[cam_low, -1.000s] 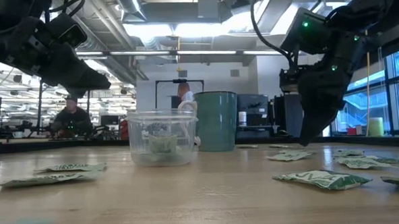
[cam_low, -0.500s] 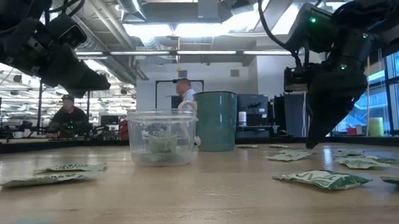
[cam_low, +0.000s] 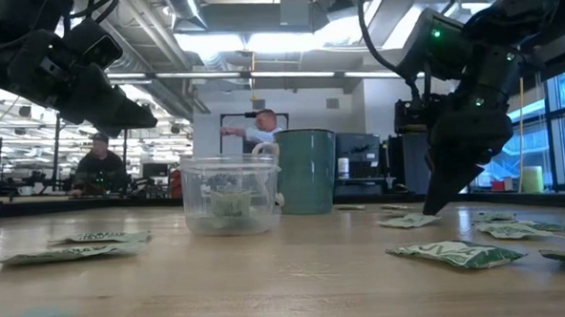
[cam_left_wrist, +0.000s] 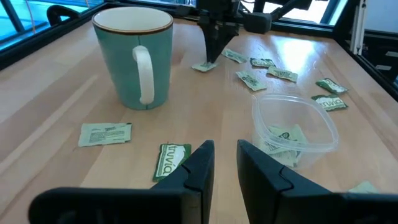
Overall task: Pick and place Stevia / Truvia into bins
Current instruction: Put the white stevia packet into the transparent bin
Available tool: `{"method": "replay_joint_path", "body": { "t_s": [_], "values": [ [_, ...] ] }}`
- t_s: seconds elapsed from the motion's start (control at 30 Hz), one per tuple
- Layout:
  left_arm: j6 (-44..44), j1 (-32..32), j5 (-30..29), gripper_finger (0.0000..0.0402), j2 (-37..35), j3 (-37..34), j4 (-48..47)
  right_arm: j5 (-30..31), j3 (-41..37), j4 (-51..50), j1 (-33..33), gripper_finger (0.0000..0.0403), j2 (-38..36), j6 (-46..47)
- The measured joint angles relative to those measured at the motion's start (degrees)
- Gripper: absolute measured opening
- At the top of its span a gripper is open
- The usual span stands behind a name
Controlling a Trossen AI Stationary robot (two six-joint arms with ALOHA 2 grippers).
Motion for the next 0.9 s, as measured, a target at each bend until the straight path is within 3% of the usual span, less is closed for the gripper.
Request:
{"method": "replay_joint_path", "body": {
  "t_s": [0.1, 0.4, 0.9],
  "values": [
    [0.0, 0.0, 0.0, 0.0063, 0.0, 0.0, 0.0, -0.1, -0.1, 0.5, 0.0, 0.0007, 0.0, -0.9],
    [0.0, 0.0, 0.0, 0.0063, 0.0, 0.0, 0.0, 0.7, 1.1, 0.5, 0.0, 0.0004, -0.6, -2.7],
    [0.0, 0.0, 0.0, 0.0063, 0.0, 0.0, 0.0, -0.7, 19.0, 2.5, 2.6, 0.0001, -0.8, -18.5]
  ]
}}
